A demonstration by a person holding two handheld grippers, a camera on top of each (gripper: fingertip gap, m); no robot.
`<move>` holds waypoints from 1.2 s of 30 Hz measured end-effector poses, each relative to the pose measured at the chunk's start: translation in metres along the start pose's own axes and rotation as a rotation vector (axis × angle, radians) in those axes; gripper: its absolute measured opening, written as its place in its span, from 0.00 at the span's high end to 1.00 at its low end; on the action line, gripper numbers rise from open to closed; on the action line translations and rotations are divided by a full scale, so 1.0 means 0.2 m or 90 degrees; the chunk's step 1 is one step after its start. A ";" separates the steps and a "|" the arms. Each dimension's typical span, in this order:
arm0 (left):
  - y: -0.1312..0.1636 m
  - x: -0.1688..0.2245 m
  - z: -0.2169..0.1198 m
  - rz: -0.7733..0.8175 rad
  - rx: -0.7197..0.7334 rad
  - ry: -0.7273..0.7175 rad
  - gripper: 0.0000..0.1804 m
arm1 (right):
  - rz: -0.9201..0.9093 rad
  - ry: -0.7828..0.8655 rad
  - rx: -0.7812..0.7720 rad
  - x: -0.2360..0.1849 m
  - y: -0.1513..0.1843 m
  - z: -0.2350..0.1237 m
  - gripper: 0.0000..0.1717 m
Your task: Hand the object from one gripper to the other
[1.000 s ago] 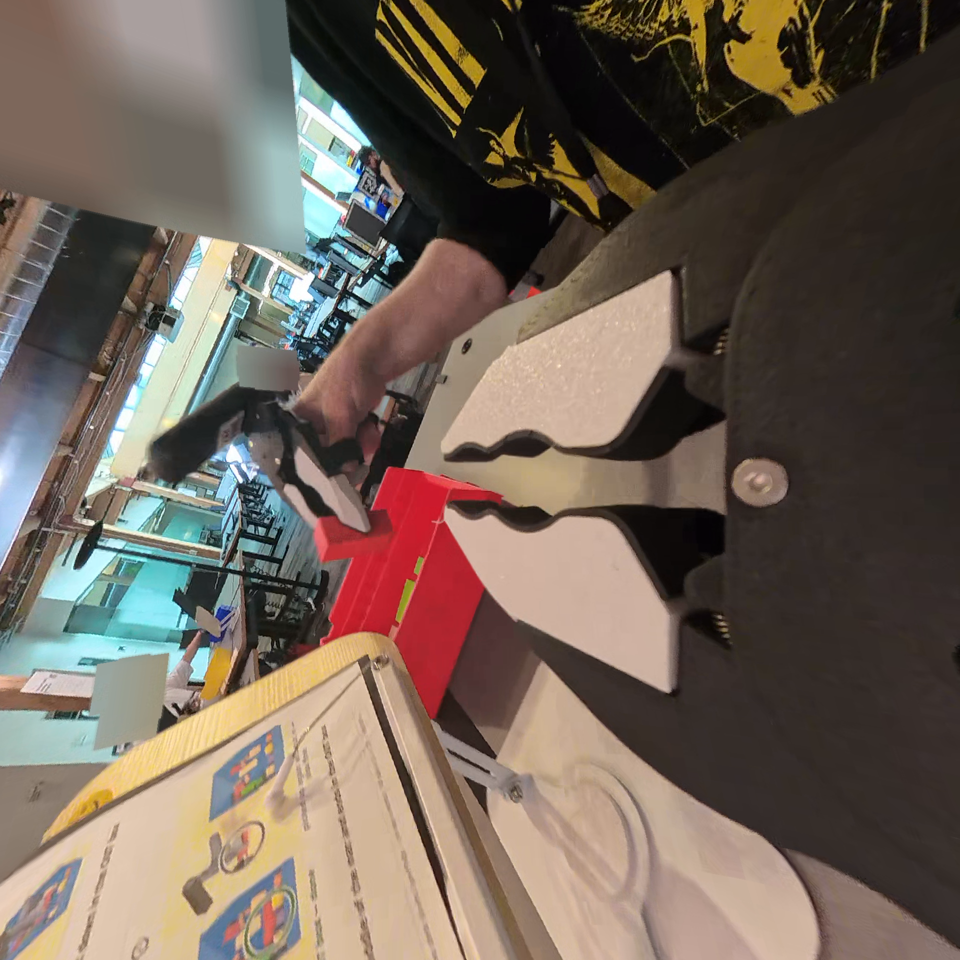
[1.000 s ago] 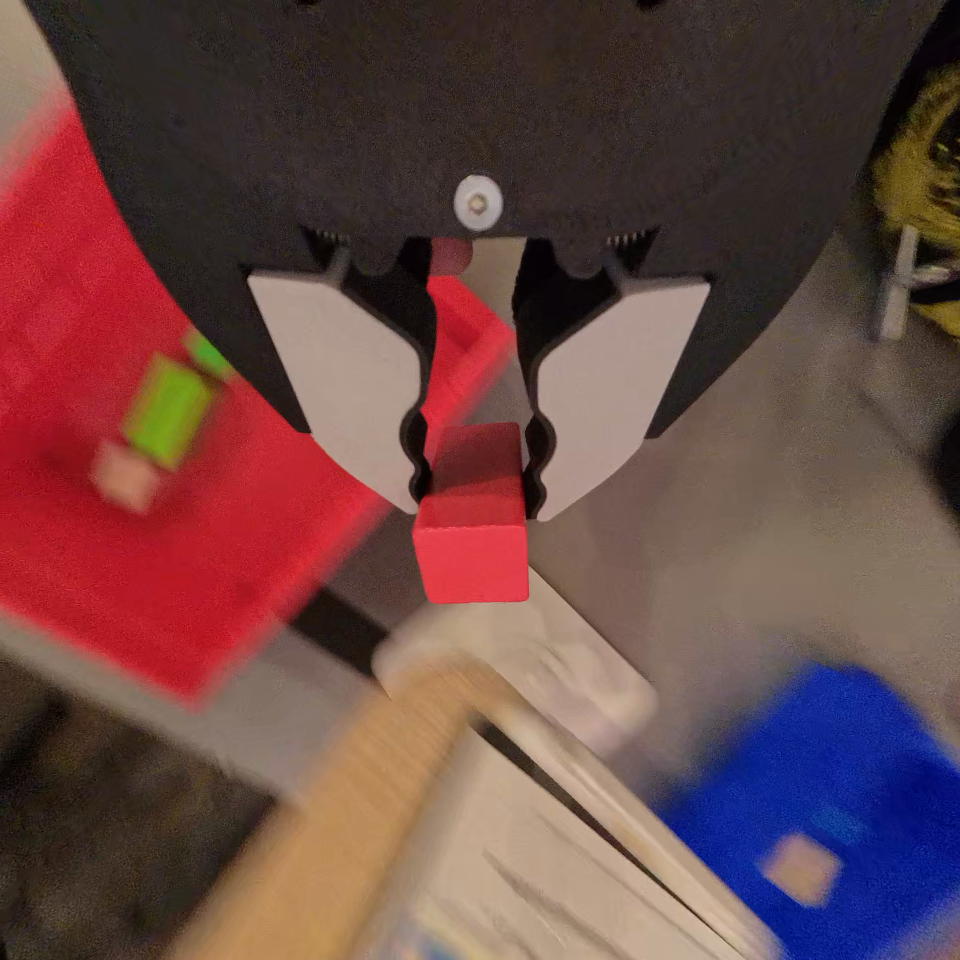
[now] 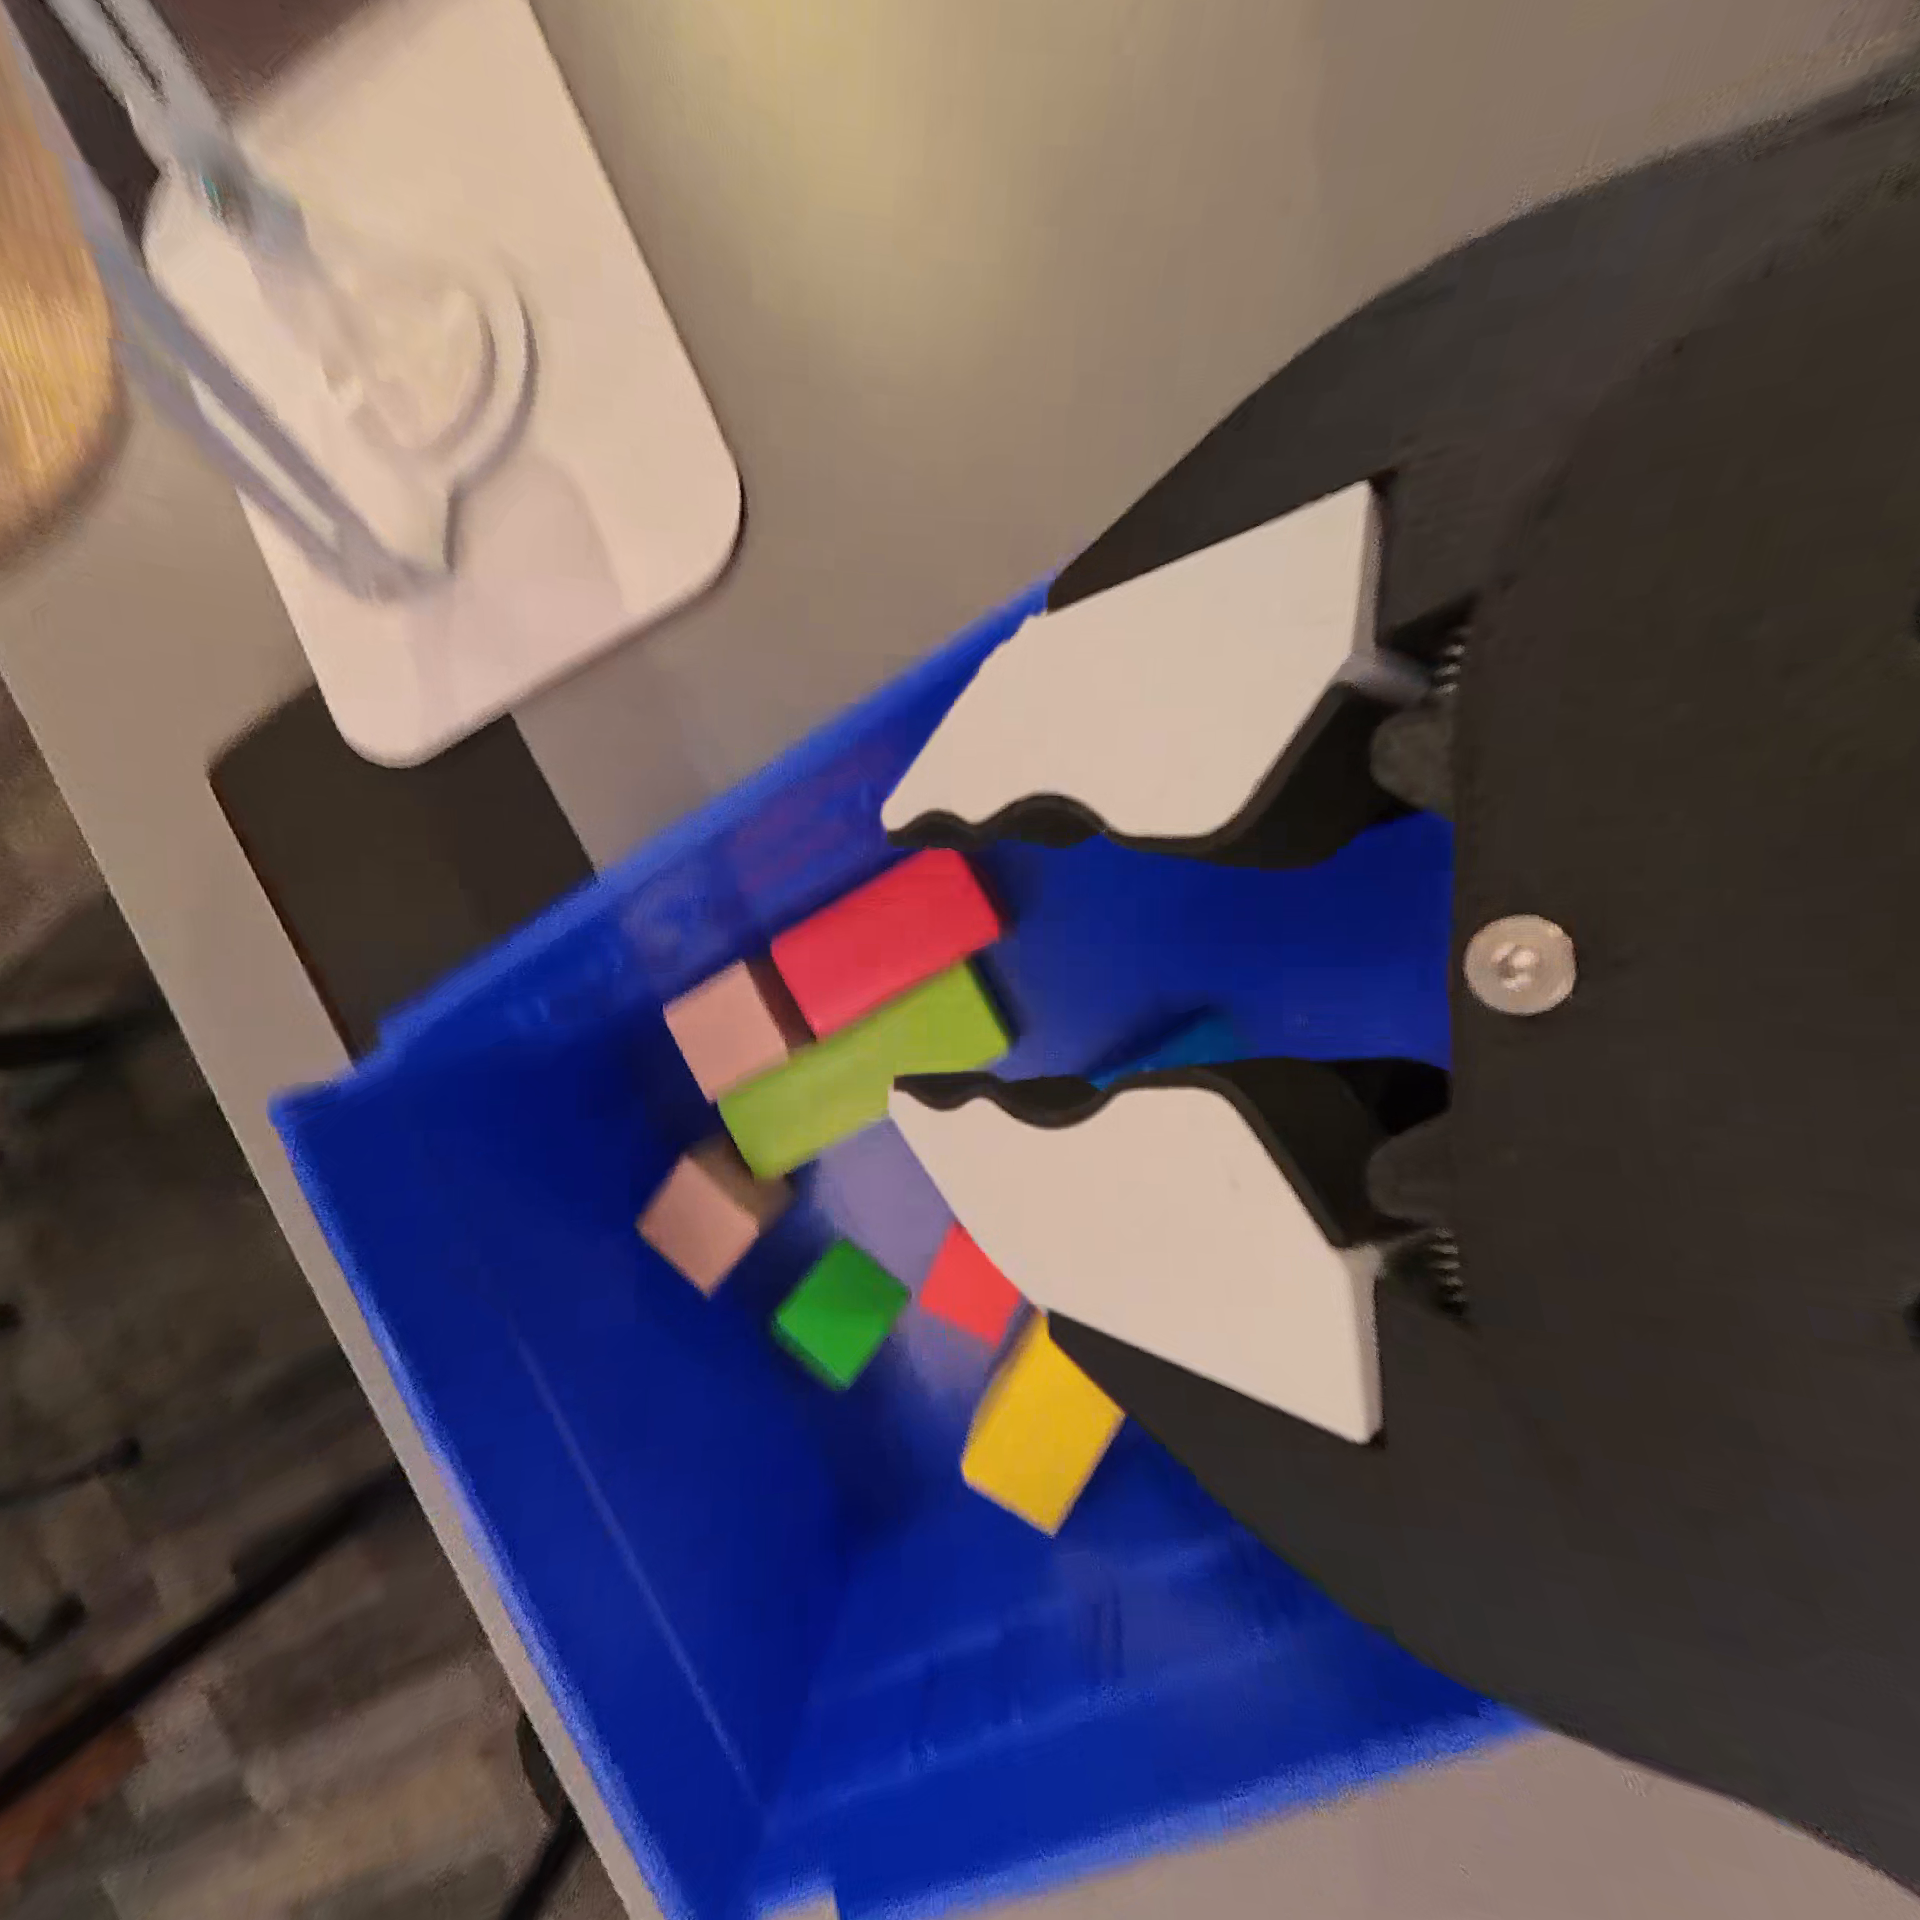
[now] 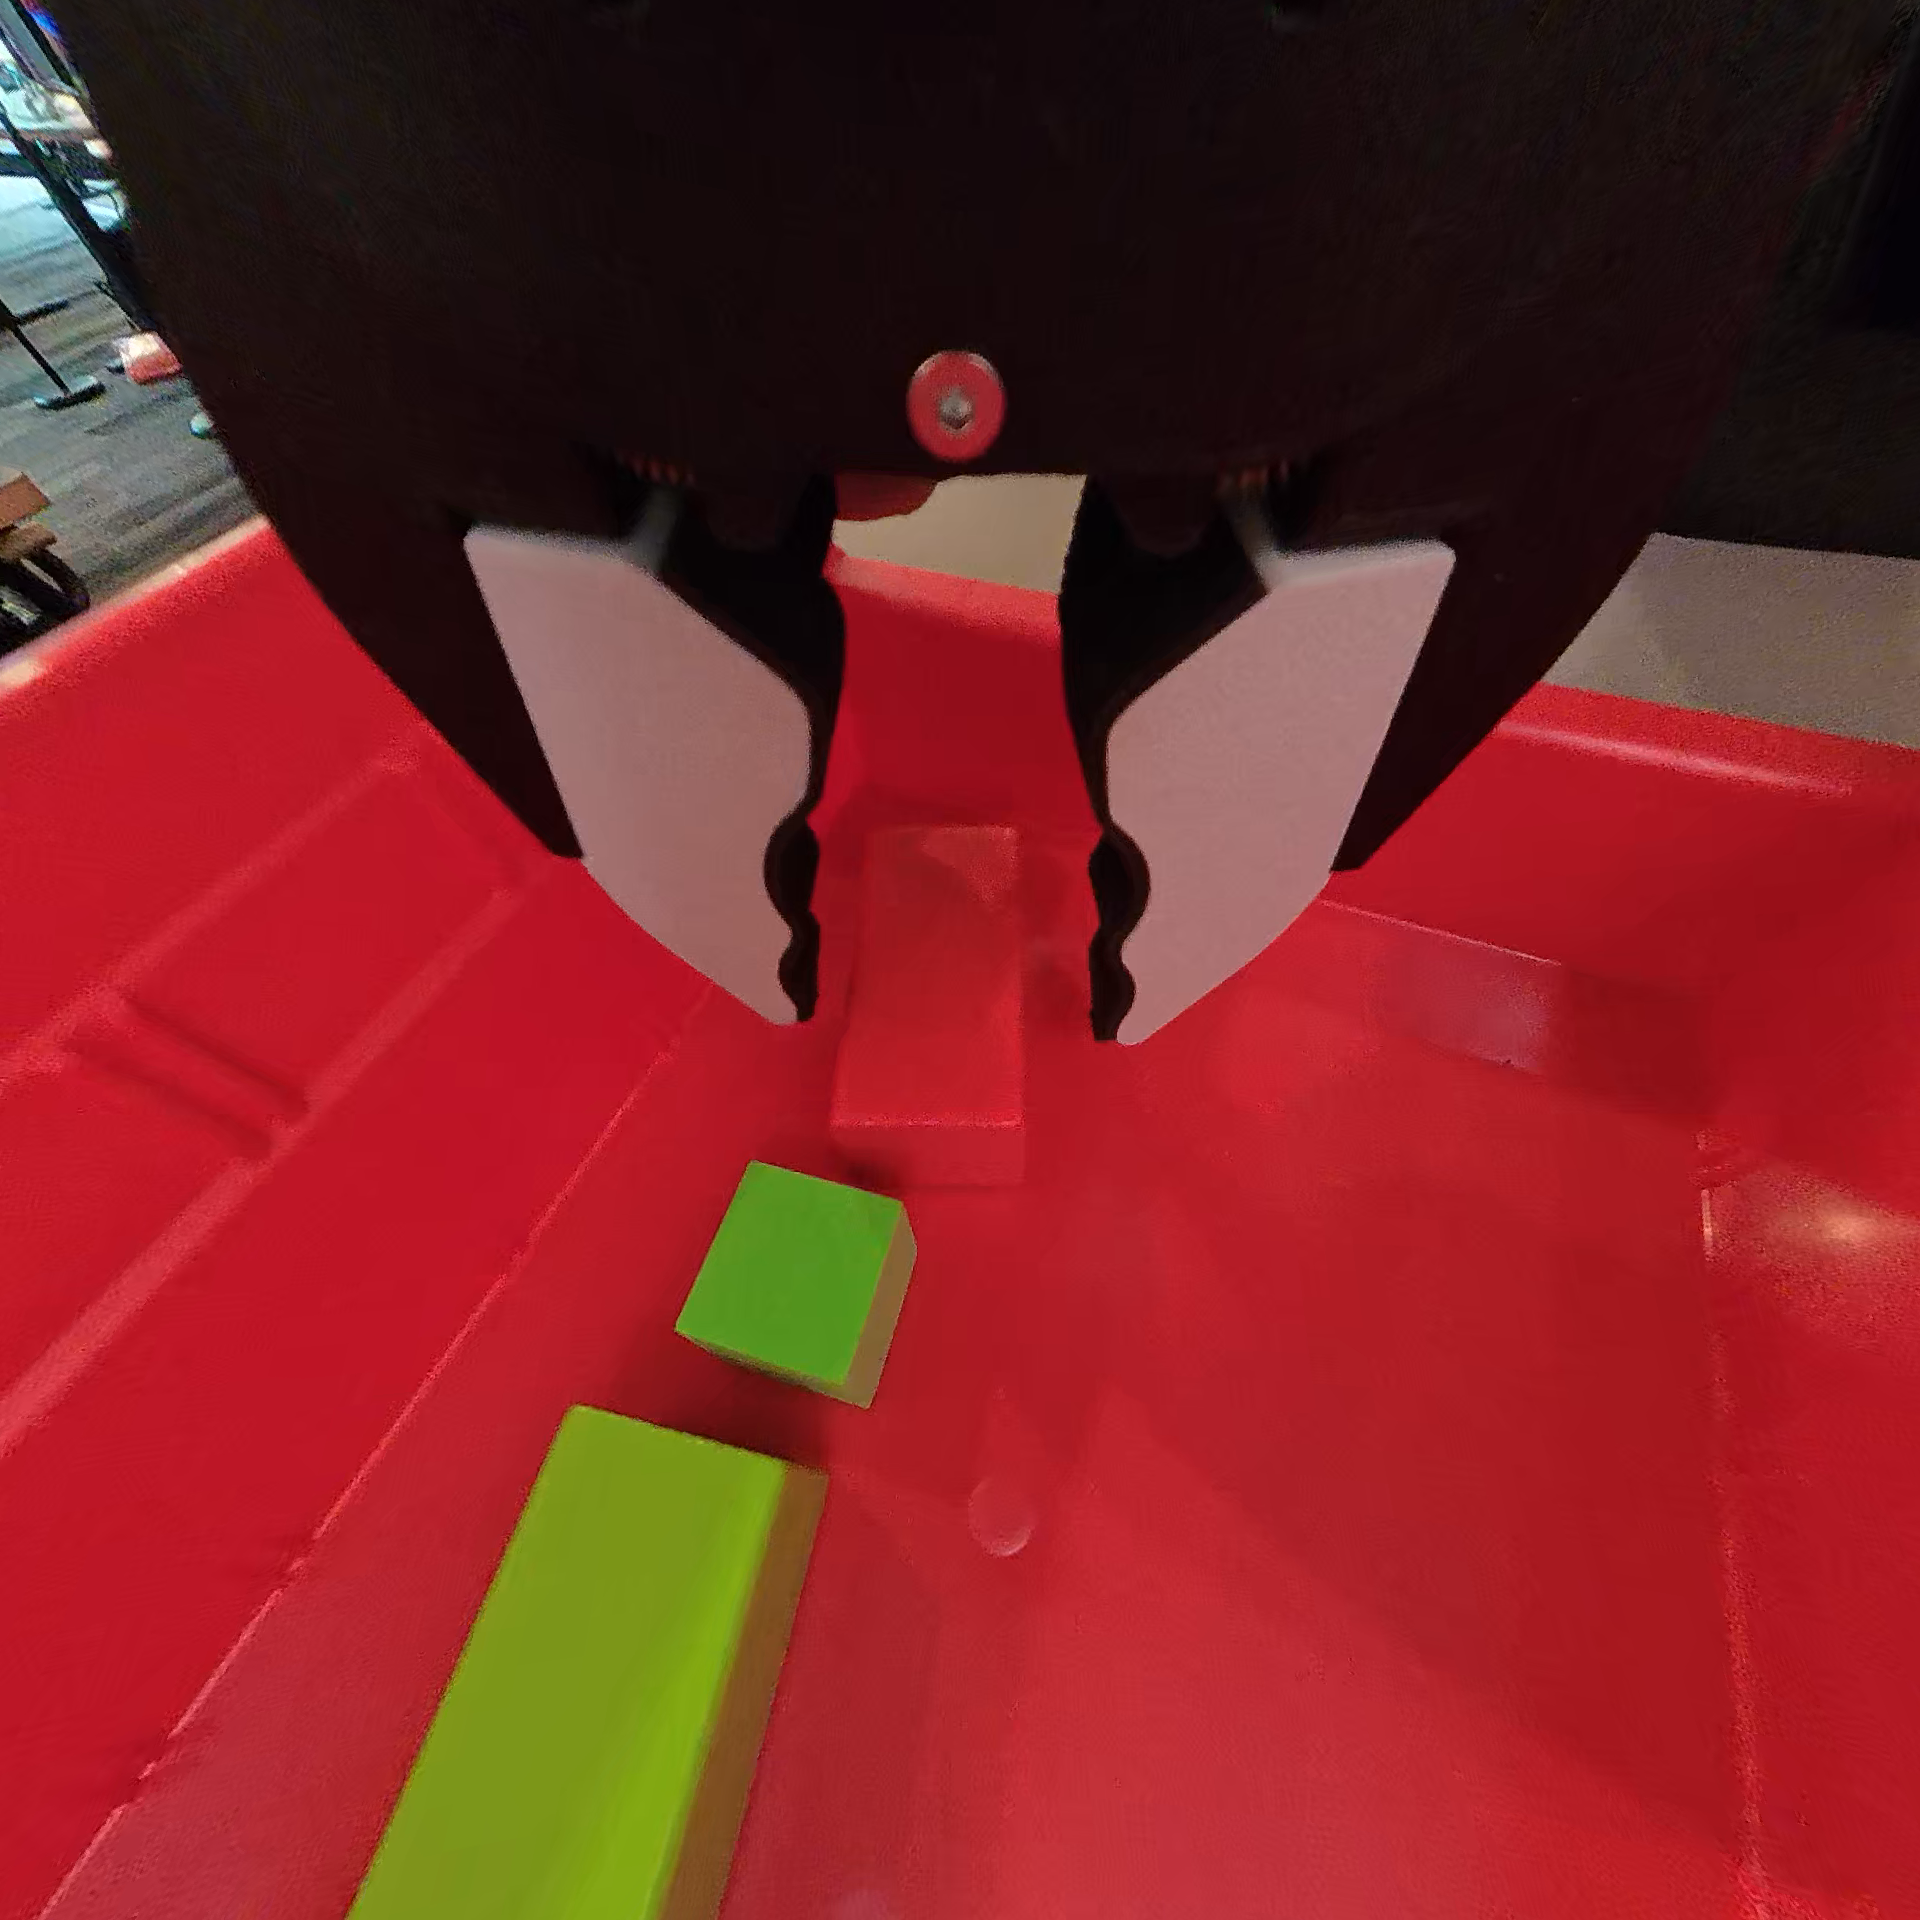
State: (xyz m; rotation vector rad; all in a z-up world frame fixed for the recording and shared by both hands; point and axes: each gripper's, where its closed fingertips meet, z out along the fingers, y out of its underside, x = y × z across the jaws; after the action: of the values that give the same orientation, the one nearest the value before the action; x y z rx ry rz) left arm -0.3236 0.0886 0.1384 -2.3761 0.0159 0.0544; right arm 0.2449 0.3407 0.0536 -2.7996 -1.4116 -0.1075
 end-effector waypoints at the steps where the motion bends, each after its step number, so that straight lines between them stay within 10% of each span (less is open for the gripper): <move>1: 0.01 -0.08 0.03 -0.010 -0.020 -0.022 0.77 | 0.000 0.004 0.011 0.00 0.00 -0.02 0.72; 8: 0.23 -0.12 0.33 -0.081 -0.217 0.003 0.71 | -0.012 0.006 0.076 -0.09 -0.03 -0.13 0.73; 36: 0.28 -0.31 0.38 -0.062 -0.244 -0.092 0.80 | -0.060 -0.004 0.140 -0.22 -0.11 -0.23 0.74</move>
State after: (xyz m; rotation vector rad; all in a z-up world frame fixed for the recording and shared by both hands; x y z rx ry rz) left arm -0.3891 0.1013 0.0477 -2.7450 -0.1951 0.1985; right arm 0.1994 0.3169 0.0956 -2.5610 -1.4587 0.0534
